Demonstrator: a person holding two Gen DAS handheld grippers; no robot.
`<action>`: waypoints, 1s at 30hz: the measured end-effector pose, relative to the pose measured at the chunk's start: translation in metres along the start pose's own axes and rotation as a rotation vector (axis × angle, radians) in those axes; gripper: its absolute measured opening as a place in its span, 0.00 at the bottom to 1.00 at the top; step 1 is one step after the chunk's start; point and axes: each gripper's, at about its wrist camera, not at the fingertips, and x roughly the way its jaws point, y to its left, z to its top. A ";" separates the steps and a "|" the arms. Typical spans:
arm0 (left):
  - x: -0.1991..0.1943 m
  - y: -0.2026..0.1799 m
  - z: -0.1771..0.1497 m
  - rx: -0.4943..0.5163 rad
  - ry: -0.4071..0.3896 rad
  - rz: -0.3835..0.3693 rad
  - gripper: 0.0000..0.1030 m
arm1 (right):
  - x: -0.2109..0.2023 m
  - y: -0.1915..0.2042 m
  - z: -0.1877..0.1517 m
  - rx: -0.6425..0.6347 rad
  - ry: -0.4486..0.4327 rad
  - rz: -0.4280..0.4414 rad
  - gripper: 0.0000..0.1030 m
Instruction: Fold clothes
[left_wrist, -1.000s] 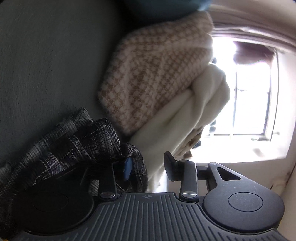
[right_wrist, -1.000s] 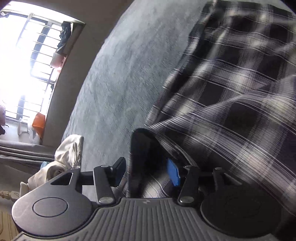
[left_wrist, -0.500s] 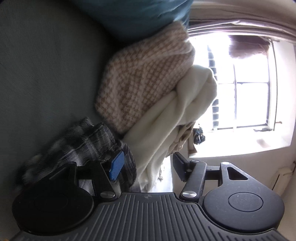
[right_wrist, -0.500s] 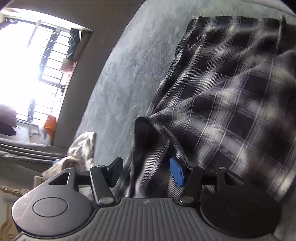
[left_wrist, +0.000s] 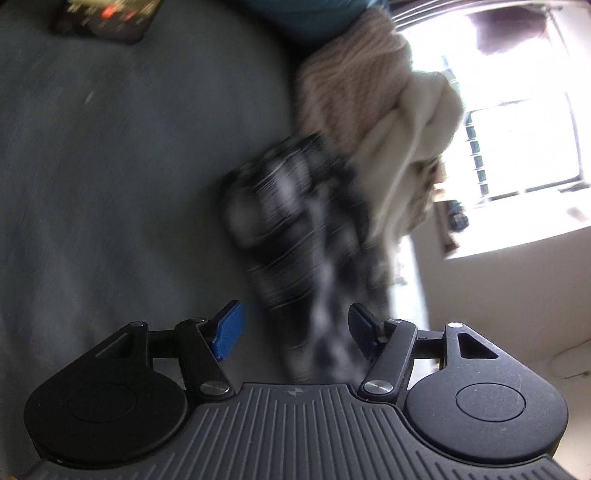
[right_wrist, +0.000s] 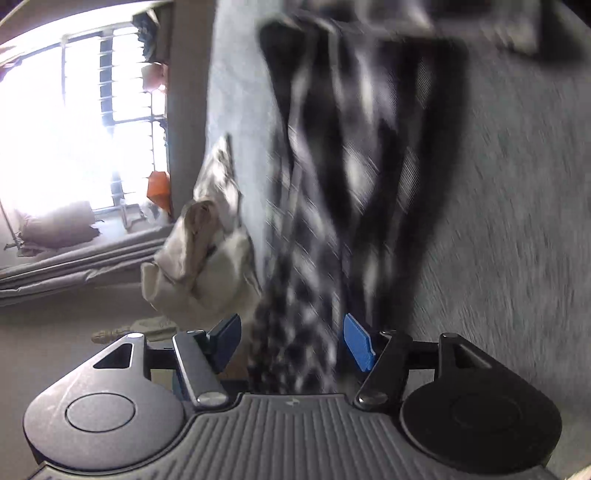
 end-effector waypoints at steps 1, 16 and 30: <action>0.005 0.002 -0.001 0.000 -0.003 0.009 0.61 | 0.006 -0.004 -0.004 -0.007 0.003 -0.017 0.63; 0.059 -0.010 0.011 0.120 -0.160 0.028 0.43 | 0.085 -0.016 -0.013 -0.054 -0.063 -0.017 0.64; 0.036 -0.027 0.001 0.125 -0.257 0.123 0.07 | 0.073 -0.019 -0.022 -0.110 -0.200 0.002 0.06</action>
